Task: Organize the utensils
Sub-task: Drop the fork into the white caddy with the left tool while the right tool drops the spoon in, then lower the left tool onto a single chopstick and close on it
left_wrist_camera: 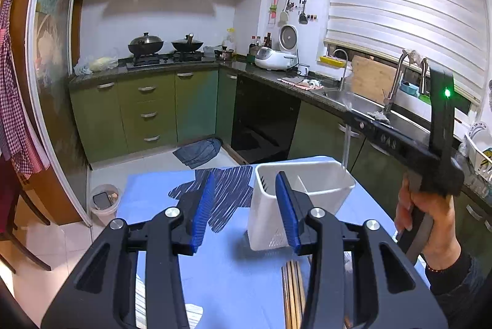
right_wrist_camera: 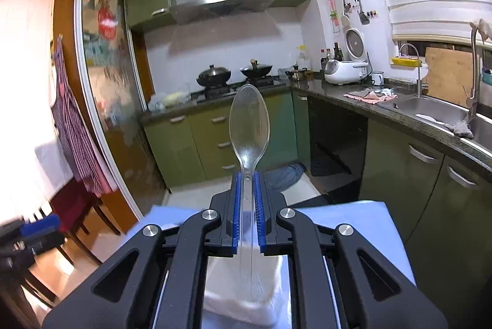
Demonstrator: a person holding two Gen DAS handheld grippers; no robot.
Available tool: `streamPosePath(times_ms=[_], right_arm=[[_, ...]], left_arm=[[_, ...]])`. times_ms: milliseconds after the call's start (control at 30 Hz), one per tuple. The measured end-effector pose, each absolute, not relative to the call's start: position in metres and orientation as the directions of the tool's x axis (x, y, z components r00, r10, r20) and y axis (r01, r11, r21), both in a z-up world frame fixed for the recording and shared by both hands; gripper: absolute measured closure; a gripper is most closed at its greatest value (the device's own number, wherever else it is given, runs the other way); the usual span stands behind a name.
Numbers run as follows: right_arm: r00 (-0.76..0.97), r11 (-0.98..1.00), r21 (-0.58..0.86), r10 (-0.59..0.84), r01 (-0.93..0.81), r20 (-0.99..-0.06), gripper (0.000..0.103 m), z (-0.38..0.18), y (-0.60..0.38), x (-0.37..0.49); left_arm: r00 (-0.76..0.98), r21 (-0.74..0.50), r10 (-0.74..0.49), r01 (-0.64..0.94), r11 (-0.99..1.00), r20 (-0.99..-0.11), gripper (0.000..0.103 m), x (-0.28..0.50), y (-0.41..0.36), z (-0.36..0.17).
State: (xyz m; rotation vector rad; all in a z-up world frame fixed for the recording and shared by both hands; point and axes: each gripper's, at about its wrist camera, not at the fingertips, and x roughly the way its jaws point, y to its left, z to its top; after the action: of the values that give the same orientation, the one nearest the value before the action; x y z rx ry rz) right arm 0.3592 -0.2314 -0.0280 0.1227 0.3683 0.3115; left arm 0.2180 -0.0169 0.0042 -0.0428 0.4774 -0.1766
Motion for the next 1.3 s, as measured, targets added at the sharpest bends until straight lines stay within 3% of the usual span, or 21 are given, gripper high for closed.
streamPosePath(times_ms=[200,433,700,933,1200,1300], right_arm=[[0.879,0.95,0.145,0.311,-0.276,-0.362,0.092,-0.048,-0.235,0.334],[0.885,0.956,0.099,0.294,-0.277,-0.36,0.065,-0.051,-0.237,0.307],[0.892,0.96,0.105,0.281,-0.261,-0.353,0.065,-0.041,-0.256,0.267],[0.829,0.968,0.126,0.249,-0.215,-0.5,0.065,-0.082,-0.282,0.246],[0.751,0.972,0.153,0.234,-0.177,-0.618,0.065,-0.13,-0.306,0.246],[0.736,0.972,0.153,0.236,-0.18,-0.634,0.065,-0.137,-0.309,0.245]], left_arm=[[0.859,-0.071,-0.178,0.164,0.984,-0.48,0.064,0.215,-0.022,-0.003],[0.811,-0.055,-0.182,0.183,0.982,-0.556,0.064,0.213,-0.032,-0.021],[0.691,-0.044,-0.17,0.196,0.98,-0.703,0.063,0.222,-0.05,-0.062],[0.48,-0.056,-0.162,0.227,0.972,-0.862,0.064,0.245,-0.067,-0.121],[0.345,-0.025,-0.118,0.263,0.964,-0.931,0.088,0.258,-0.091,-0.165],[0.323,-0.013,-0.099,0.259,0.966,-0.941,0.091,0.262,-0.093,-0.172]])
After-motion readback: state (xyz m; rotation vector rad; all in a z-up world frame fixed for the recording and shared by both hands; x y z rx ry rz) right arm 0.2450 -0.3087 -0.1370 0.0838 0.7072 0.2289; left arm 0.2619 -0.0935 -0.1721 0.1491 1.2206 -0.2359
